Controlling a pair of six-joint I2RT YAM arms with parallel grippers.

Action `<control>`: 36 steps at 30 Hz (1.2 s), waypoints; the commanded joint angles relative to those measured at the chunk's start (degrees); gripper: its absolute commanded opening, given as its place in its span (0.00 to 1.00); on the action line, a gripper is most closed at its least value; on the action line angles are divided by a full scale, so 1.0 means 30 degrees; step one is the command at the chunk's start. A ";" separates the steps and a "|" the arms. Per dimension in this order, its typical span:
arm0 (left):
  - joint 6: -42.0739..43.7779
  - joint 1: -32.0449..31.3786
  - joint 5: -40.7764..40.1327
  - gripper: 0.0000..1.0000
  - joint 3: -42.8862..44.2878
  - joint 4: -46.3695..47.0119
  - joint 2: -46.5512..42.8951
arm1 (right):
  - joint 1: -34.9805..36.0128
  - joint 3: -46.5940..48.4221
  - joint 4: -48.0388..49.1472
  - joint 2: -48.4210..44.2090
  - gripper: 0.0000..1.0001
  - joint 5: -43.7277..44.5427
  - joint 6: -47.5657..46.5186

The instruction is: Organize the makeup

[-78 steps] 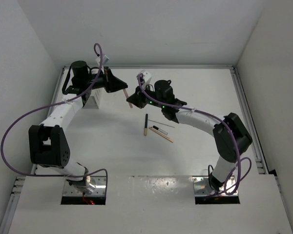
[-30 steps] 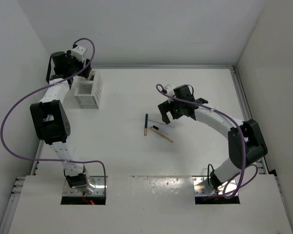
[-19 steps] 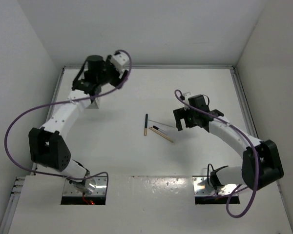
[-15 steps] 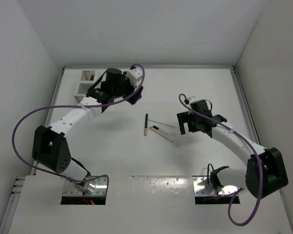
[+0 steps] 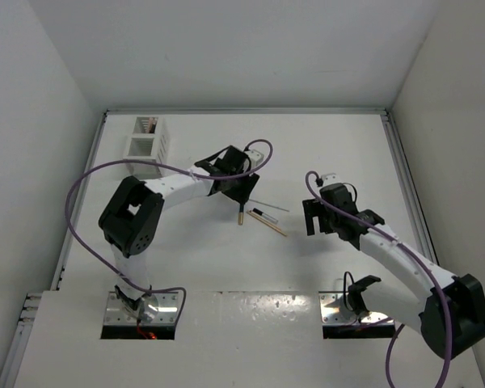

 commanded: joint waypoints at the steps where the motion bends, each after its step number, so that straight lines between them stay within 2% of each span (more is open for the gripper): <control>1: -0.0969 0.0093 -0.0938 0.60 0.0946 -0.0235 0.0532 | 0.0164 -0.0639 0.0018 -0.0892 0.92 0.1033 0.0657; 5: -0.0735 0.0093 -0.1114 0.60 0.0946 -0.0059 0.1324 | 0.0223 -0.1111 -0.0068 -0.1565 0.92 0.1384 0.0747; 11: -0.1086 0.0093 -0.1114 0.54 0.0919 0.0117 0.2086 | 0.0223 -0.0965 -0.0567 -0.1538 0.92 0.1707 0.0279; 14: -0.1290 0.0093 -0.1552 0.47 0.0450 0.0117 0.2087 | 0.0194 -0.0935 -0.0479 -0.1625 0.92 0.1853 0.0103; 17: -0.1467 0.0093 -0.1729 0.46 -0.0048 0.0117 0.2087 | 0.0223 -0.0877 -0.0275 -0.1625 0.93 0.1825 -0.0044; 20: -0.1702 0.0269 -0.2137 0.38 -0.0400 0.0117 0.2087 | 0.0223 -0.0789 -0.0216 -0.1422 0.93 0.1825 -0.0074; 21: -0.1702 0.0472 -0.2314 0.32 -0.0402 0.0117 0.2087 | 0.0252 -0.0760 -0.0157 -0.1391 0.93 0.1767 -0.0190; 26: -0.1526 0.1174 -0.2315 0.15 -0.0812 0.0293 0.2087 | 0.0281 -0.0613 -0.0186 -0.1245 0.93 0.1766 -0.0308; 27: -0.1526 0.1177 -0.2315 0.05 -0.0812 0.0293 0.2087 | 0.0252 -0.0555 -0.0157 -0.1216 0.93 0.1708 -0.0338; 28: -0.1294 0.1670 -0.2141 0.00 -0.0812 0.0293 0.2087 | 0.0194 -0.0526 -0.0157 -0.1215 0.93 0.1708 -0.0396; 32: -0.0036 0.2698 -0.1409 0.00 0.0152 0.0293 0.0659 | 0.0223 -0.0379 0.0368 -0.1040 0.93 0.1124 -0.1069; 36: 0.3067 0.4395 0.0347 0.00 0.1997 0.1050 -0.1857 | 0.0223 -0.0262 0.1890 -0.0426 0.93 -0.0865 -0.2268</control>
